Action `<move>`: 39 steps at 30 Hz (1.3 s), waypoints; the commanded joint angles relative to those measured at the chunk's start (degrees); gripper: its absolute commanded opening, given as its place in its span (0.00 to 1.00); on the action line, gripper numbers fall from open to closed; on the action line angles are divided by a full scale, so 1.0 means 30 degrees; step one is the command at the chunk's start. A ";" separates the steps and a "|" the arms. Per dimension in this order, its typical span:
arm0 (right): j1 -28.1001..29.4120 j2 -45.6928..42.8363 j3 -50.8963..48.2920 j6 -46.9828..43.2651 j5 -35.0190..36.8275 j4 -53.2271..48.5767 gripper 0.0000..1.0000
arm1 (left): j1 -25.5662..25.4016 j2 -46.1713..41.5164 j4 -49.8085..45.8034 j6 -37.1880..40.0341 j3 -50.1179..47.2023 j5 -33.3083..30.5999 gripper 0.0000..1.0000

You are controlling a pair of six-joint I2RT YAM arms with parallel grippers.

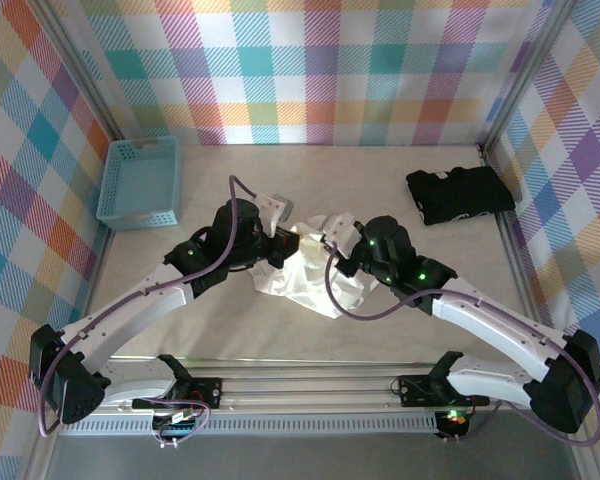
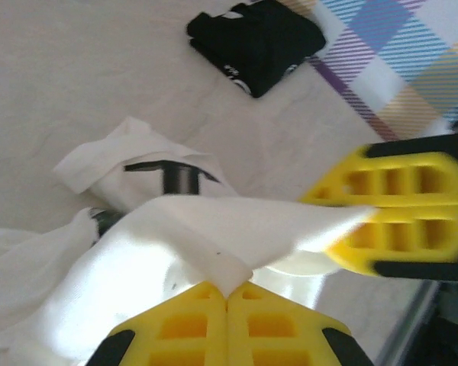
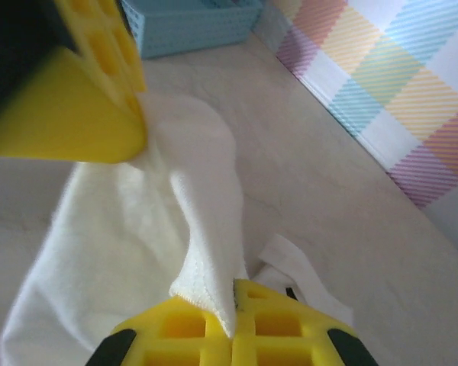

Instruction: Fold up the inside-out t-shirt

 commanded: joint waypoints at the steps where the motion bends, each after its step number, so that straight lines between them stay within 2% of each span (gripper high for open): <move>1: -0.1092 -0.0475 0.1161 0.3830 -0.4076 -0.0217 0.00 | 0.0334 -0.0289 -0.0798 -0.0447 0.0170 -0.3047 0.00; 4: -0.2379 0.0398 0.1799 0.7803 -0.7365 -0.0343 0.00 | 0.0334 -0.0620 -0.0814 -0.0468 -0.0757 -0.4868 0.07; 6: -0.2908 0.1035 0.1855 0.9901 -0.8928 0.0325 0.00 | 0.0345 -0.0819 -0.0881 -0.0506 -0.1289 -0.5166 0.11; 10: -0.3580 0.2157 0.1840 1.3275 -1.0624 0.1845 0.00 | 0.0327 -0.1214 -0.1086 -0.0640 -0.2147 -0.4578 0.22; 13: -0.3759 0.2981 0.1942 1.4952 -1.1396 0.2629 0.00 | 0.0280 -0.1634 -0.1966 -0.1052 -0.2413 -0.5634 0.31; 17: -0.3763 0.3689 0.2175 1.5887 -1.1255 0.2714 0.00 | -0.0043 -0.2713 -0.2304 -0.1601 -0.2708 -0.5935 0.38; 22: -0.3822 0.4258 0.2688 1.6055 -1.0922 0.2067 0.00 | -0.1878 -0.3757 -0.0791 -0.0486 -0.3009 -0.4166 0.44; 26: -0.3989 0.4552 0.2952 1.6051 -1.1156 0.1764 0.00 | -0.2762 -0.2055 -0.0407 0.1532 -0.1928 -0.2636 0.44; 31: -0.4446 0.4586 0.2998 1.6335 -1.1716 0.1665 0.00 | -0.2813 0.0457 -0.0202 0.3172 -0.0701 -0.3283 0.44; 39: -0.4758 0.4767 0.2738 1.6448 -1.2338 0.1985 0.00 | -0.2820 0.2527 0.0905 0.3759 0.0204 -0.3531 0.44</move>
